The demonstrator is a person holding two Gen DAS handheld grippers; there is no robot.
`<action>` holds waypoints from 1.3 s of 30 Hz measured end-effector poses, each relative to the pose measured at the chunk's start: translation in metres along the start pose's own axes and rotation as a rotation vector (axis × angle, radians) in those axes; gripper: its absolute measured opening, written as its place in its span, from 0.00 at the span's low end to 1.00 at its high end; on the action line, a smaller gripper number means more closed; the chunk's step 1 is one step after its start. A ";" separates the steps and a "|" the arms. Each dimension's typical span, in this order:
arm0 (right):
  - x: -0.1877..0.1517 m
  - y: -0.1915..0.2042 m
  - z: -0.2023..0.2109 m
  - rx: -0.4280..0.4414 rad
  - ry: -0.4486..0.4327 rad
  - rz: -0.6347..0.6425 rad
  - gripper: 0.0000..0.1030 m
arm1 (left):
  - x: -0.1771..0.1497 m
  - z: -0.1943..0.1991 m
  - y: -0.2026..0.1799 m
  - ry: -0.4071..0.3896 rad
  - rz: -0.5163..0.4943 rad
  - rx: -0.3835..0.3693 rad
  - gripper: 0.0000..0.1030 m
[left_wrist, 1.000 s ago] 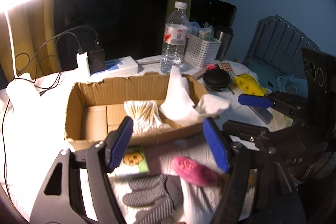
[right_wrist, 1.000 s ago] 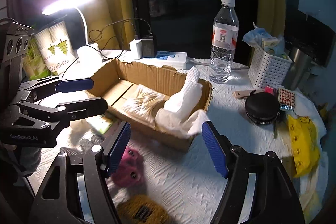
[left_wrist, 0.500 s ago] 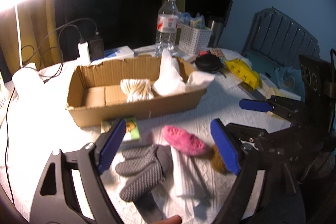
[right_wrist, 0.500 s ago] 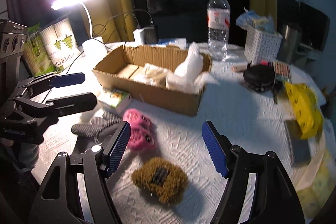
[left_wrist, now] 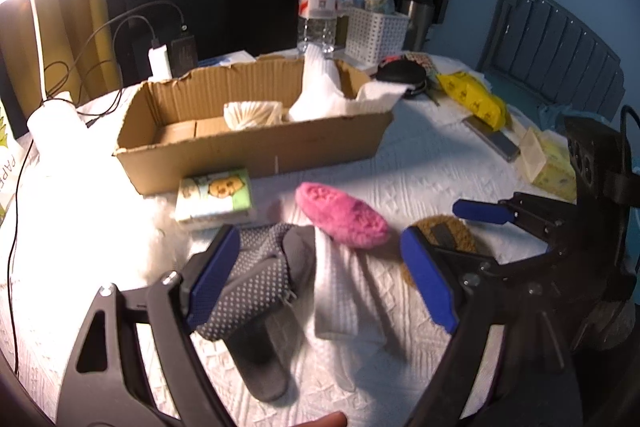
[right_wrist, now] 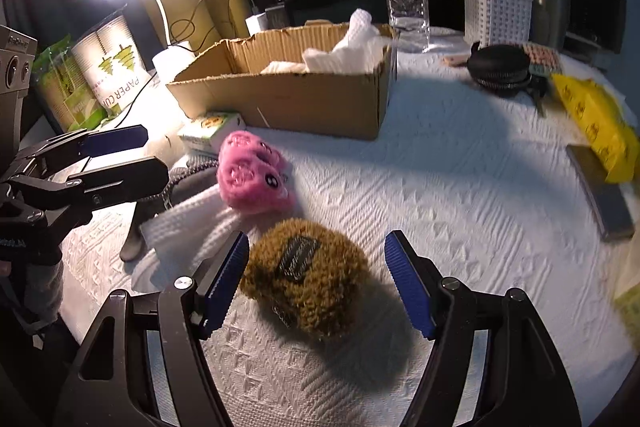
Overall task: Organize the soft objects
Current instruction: 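Grasp the brown fuzzy ball with the right gripper while the left grasps the pink plush, then lower the brown ball and pink plush into the cardboard box and release both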
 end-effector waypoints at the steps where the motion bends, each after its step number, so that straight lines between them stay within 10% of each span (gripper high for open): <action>1: -0.003 -0.001 -0.002 0.003 0.005 -0.007 0.72 | -0.001 -0.001 -0.001 0.005 0.000 0.009 0.82; 6: -0.006 0.001 -0.007 0.006 0.028 -0.004 0.70 | 0.000 -0.009 -0.004 0.027 0.014 0.044 0.82; 12: -0.003 0.004 -0.006 0.054 0.025 0.035 0.42 | 0.006 -0.021 -0.015 0.047 0.009 0.071 0.82; 28: -0.005 -0.060 0.015 0.106 -0.065 -0.092 0.41 | 0.017 -0.082 -0.028 0.144 0.034 0.112 0.81; 31: -0.004 -0.061 0.012 0.123 -0.061 -0.092 0.41 | 0.016 -0.088 -0.029 0.152 0.031 0.115 0.54; 39: -0.005 -0.063 0.014 0.138 -0.067 -0.100 0.41 | 0.019 -0.077 -0.037 0.106 0.004 0.063 0.45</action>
Point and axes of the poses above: each gripper's, at about its wrist camera, not at the fingertips, and z roughly against the way its jaws point, y to its left, x to its top, the point moved 3 cm from there along -z, roughly the way its jaws point, and after that the axes turned 5 degrees about z, right-handed, at the moved point
